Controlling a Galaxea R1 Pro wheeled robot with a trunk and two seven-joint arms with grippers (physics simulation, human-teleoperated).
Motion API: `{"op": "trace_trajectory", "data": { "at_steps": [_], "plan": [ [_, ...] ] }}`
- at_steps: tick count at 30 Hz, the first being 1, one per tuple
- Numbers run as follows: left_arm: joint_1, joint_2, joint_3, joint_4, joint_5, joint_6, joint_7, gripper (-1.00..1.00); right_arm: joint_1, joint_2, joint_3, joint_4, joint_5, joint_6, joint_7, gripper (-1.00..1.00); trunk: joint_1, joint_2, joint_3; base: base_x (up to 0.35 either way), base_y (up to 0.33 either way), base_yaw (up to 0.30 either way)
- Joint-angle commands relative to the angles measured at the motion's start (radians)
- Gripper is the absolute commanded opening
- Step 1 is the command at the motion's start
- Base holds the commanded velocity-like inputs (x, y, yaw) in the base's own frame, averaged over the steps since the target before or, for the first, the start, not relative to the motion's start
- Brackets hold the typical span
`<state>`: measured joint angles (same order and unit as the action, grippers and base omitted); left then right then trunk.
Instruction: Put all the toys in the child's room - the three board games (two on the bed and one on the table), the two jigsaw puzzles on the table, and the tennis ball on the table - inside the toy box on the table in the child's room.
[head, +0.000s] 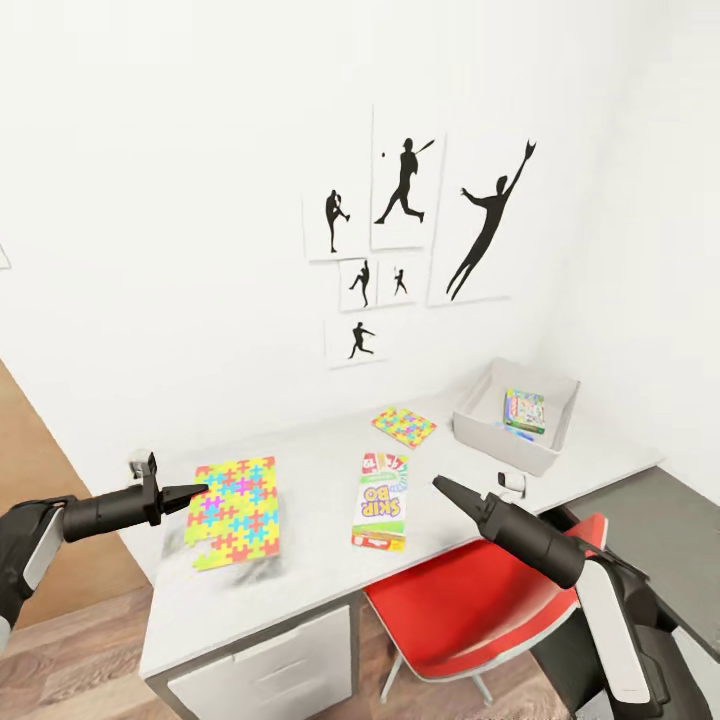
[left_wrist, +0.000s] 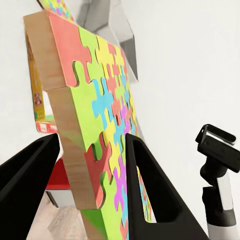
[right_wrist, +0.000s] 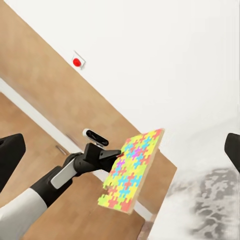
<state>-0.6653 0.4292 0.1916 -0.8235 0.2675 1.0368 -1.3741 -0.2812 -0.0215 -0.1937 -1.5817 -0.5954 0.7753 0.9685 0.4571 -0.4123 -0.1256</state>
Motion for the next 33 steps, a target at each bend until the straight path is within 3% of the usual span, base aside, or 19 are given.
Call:
{"op": "trace_trajectory", "data": {
  "at_steps": [1, 17, 33],
  "plan": [
    [0.0, 0.0, 0.0, 0.0, 0.002, 0.009, -0.002, -1.0, -0.001, 0.0, -0.002, 0.0, -0.003, 0.006, 0.001, 1.0, -0.003, 0.005, 0.002, 0.0, 0.0, -0.218],
    [-0.001, 0.0, 0.0, 0.0, 0.002, 0.009, -0.002, -1.0, -0.001, 0.0, -0.024, 0.001, -0.003, 0.004, 0.002, 1.0, -0.007, 0.012, 0.024, 0.0, 0.0, -0.213],
    [0.0, 0.001, 0.0, 0.0, 0.003, 0.009, -0.002, -1.0, -0.001, 0.0, -0.046, 0.001, -0.003, 0.004, 0.006, 1.0, -0.007, 0.012, 0.031, 0.0, 0.0, -0.068]
  ]
}}
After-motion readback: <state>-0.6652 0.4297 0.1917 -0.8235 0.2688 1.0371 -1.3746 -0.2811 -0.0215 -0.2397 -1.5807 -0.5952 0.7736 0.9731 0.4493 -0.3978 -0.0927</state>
